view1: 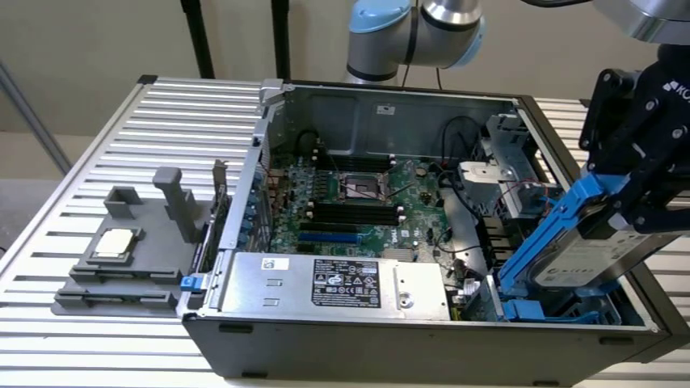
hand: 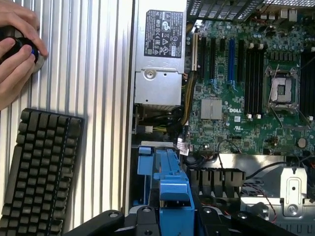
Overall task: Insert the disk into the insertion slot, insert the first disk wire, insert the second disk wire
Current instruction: 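Insert the second disk wire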
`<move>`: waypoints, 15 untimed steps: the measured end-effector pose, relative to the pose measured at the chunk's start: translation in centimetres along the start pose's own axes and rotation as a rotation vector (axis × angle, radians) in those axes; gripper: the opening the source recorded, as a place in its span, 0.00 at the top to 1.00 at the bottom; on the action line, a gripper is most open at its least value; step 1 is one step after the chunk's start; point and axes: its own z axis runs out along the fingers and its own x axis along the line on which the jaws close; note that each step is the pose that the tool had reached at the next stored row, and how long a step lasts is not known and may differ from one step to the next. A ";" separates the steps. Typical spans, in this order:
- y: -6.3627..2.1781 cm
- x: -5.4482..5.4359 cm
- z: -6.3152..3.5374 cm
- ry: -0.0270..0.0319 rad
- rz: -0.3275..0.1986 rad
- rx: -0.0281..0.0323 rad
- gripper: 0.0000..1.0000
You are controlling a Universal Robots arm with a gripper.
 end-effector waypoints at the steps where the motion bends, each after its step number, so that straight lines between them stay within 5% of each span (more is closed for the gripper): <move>1: 0.00 0.0 0.02 -0.0001 -0.001 -0.0001 0.68; 15: 0.02 0.2 0.47 -0.0102 -0.003 0.0001 0.68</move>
